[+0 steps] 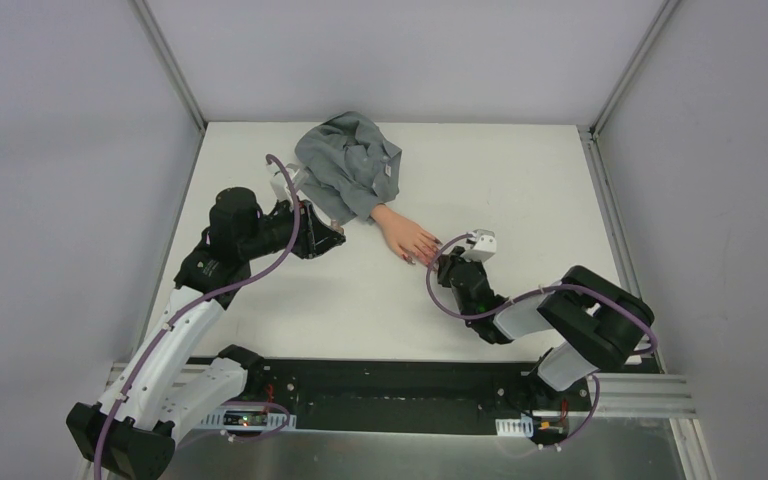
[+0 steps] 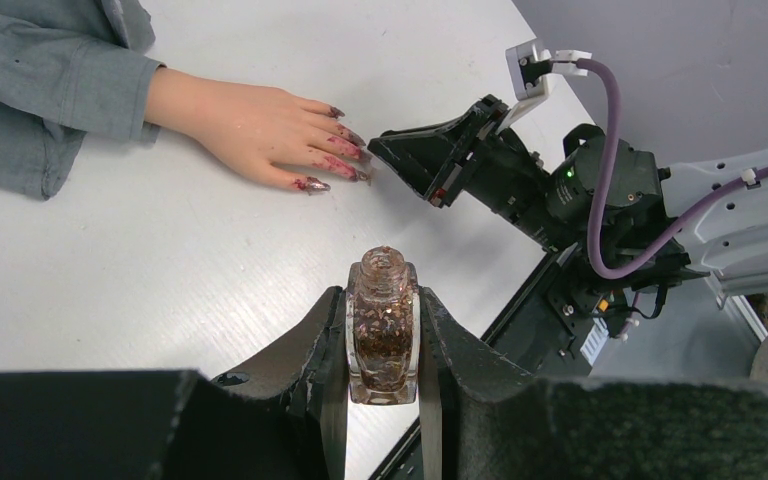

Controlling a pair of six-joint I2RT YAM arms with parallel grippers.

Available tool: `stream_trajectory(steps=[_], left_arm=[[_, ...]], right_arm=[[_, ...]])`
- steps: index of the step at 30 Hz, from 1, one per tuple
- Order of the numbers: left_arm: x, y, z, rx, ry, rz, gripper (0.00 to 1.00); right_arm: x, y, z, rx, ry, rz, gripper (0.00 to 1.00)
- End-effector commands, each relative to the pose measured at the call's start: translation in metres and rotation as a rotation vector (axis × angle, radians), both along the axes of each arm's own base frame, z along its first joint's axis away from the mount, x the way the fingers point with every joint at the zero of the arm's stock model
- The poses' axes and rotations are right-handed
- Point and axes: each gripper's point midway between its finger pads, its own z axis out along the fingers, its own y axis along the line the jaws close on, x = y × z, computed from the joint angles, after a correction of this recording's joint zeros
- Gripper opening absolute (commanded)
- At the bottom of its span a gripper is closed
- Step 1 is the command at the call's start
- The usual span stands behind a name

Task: Paint the nails
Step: Paint the nail polish on the nail.

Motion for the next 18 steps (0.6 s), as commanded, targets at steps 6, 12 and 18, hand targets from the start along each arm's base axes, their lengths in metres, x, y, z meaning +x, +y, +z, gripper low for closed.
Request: stream_trajectory(steps=[6,12,18], left_arm=[[0.001,0.002,0.019,-0.012,-0.068,0.005,0.00],[0.002,0.004,0.019,-0.004,-0.078,0.018,0.00],[0.006,0.011,0.019,0.020,-0.107,0.056,0.00]], right_arm=[[0.006,0.002,0.024,0.040,-0.058,-0.018,0.00],[0.008,0.002,0.045,0.051,-0.080,-0.022,0.00],[0.004,-0.012,0.066,0.013,-0.052,0.001,0.00]])
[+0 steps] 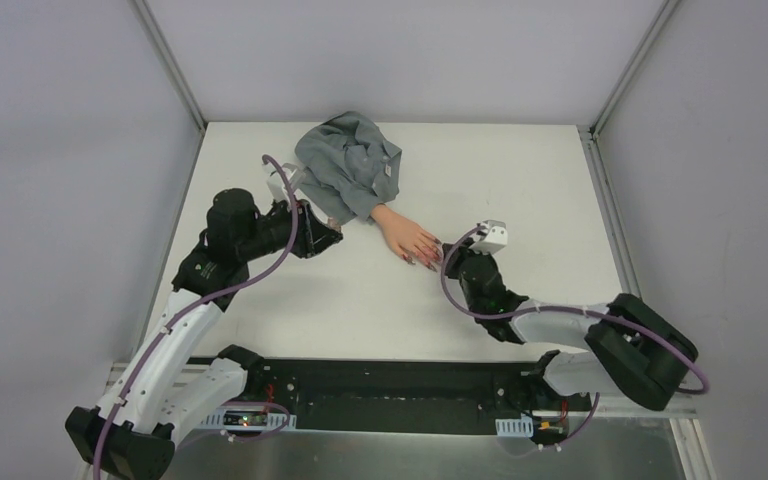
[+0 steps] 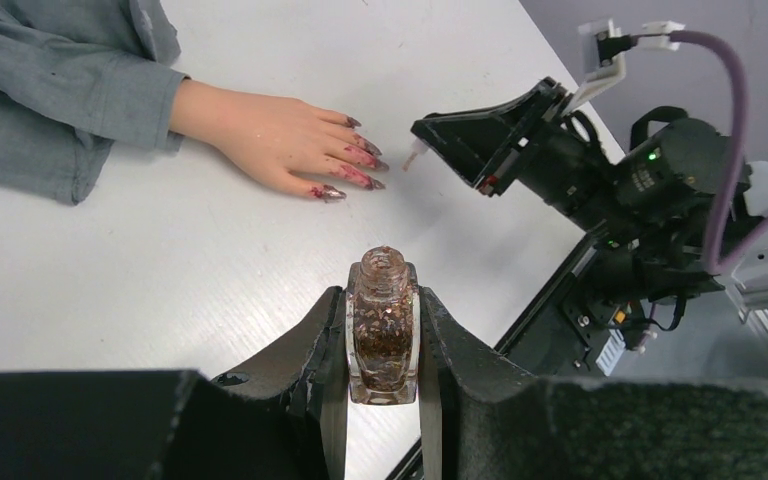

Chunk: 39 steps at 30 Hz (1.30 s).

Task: Paint the nails
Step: Paint the nail polish on the nail.

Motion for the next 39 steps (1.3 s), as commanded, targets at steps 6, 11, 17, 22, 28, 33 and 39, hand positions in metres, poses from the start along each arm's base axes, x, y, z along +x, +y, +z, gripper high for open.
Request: stream_trajectory(steps=[6,11,17,22,28,33,39], left_arm=[[0.009,0.018,0.018,0.054,-0.138,0.086,0.00],[0.013,0.018,0.019,0.078,-0.155,0.080,0.00],[0.014,0.001,0.030,0.015,-0.087,0.013,0.00],[0.024,-0.009,0.044,-0.034,-0.035,0.008,0.00],[0.017,-0.042,0.056,-0.023,-0.067,-0.160,0.00],[-0.042,-0.082,0.039,-0.054,-0.045,-0.572,0.00],[-0.108,-0.098,0.035,-0.108,0.007,-0.844,0.00]], right_arm=[[-0.011,-0.019,0.049,-0.002,0.060,0.087,0.00],[-0.027,-0.025,0.077,0.036,0.098,0.162,0.00],[-0.049,-0.025,0.109,0.049,0.132,0.268,0.00],[-0.060,-0.021,0.136,0.121,0.097,0.310,0.00],[-0.067,-0.010,0.191,0.247,-0.037,0.378,0.00],[-0.084,0.008,0.247,0.338,-0.127,0.523,0.00],[-0.145,0.047,0.295,0.535,-0.220,0.937,0.00]])
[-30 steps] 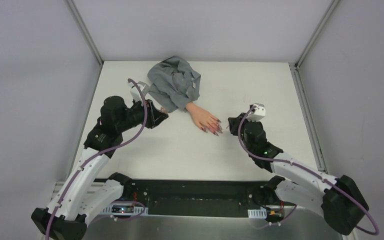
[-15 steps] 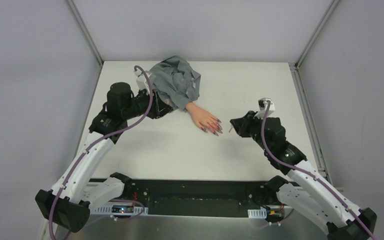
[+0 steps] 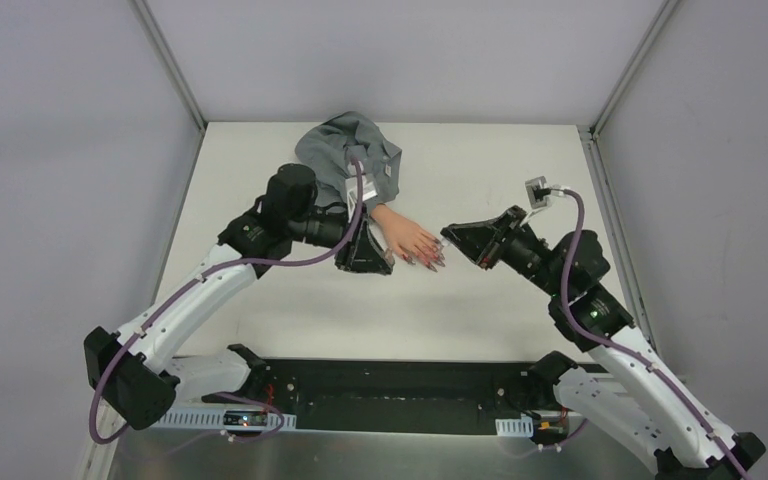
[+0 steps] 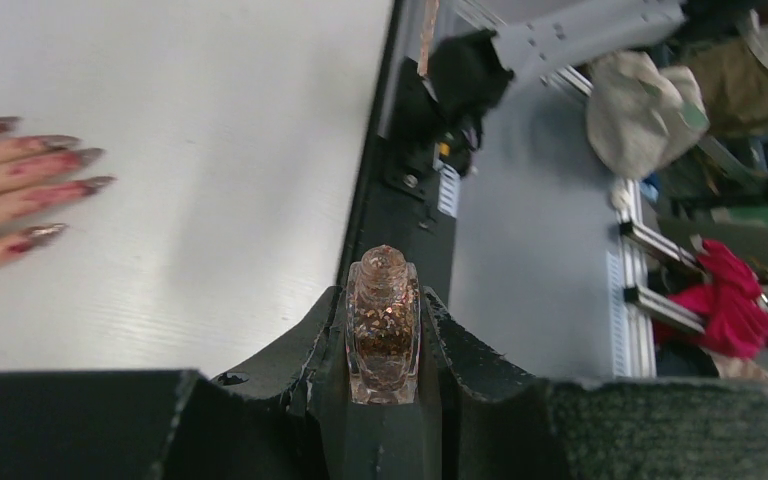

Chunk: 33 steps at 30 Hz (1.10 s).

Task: Paint the nails
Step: Close the nail polish bottle.

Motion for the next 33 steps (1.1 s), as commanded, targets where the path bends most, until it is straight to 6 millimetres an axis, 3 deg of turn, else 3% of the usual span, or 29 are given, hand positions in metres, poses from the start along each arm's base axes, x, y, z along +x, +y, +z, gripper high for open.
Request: stream_trajectory(steps=[1,4,8,33], left_arm=[[-0.059,-0.004,0.016,-0.088,-0.039,-0.258,0.00],[-0.075,-0.005,0.017,-0.096,-0.052,-0.301,0.00],[-0.081,-0.005,0.015,-0.093,-0.068,-0.303,0.00],[-0.081,-0.012,0.014,-0.125,-0.070,-0.298,0.00]], right_arm=[[-0.056,0.027,0.061,0.201,-0.116,0.351,0.00],[-0.066,0.033,0.073,0.251,-0.099,0.429,0.00],[-0.067,0.042,0.074,0.271,-0.048,0.472,0.00],[-0.063,0.079,0.059,0.252,0.003,0.524,0.00]])
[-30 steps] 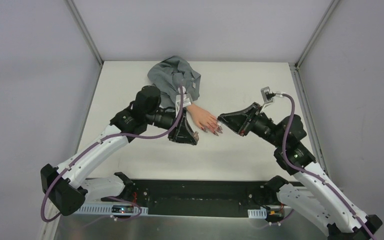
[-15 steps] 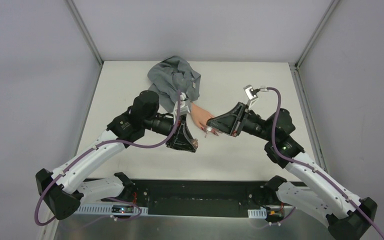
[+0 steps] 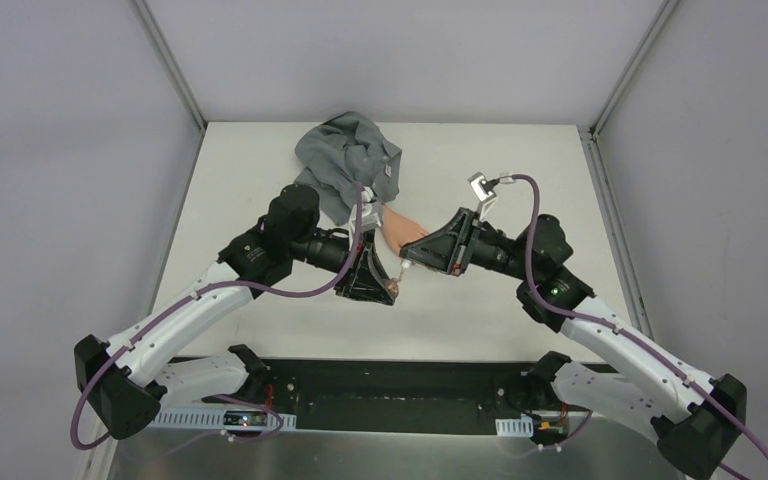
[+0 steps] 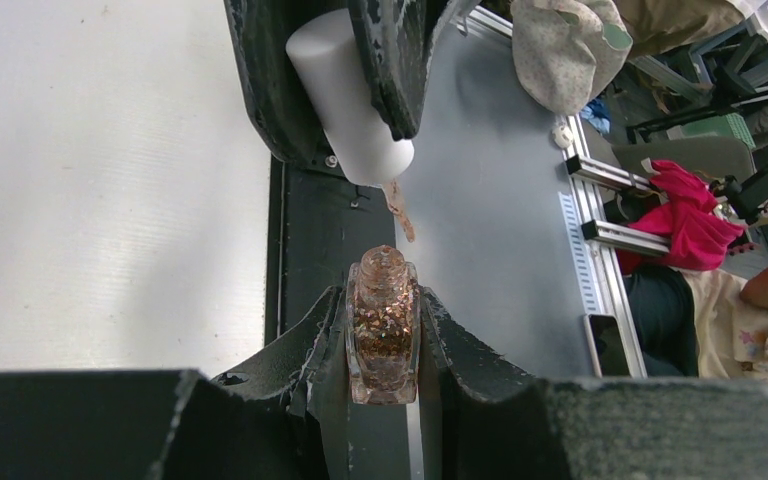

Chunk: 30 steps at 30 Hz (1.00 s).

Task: Paint the nails
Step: Close the nail polish bottle.

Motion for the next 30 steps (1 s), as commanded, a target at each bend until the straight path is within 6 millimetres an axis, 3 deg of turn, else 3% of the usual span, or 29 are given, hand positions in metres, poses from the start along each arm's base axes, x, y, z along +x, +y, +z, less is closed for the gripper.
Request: stream_trajectory(steps=[1,30], left_arm=[[-0.0057,-0.0013,0.0133,-0.054,-0.047,-0.032,0.00],[-0.0050,-0.0022,0.0112,-0.048,-0.037,-0.035,0.00]], right_arm=[[-0.0040,-0.0019,0.0342,0.073,-0.099,-0.001,0.00],[0.0020,0.0002,0.0306,0.066,-0.087,-0.028,0.00]])
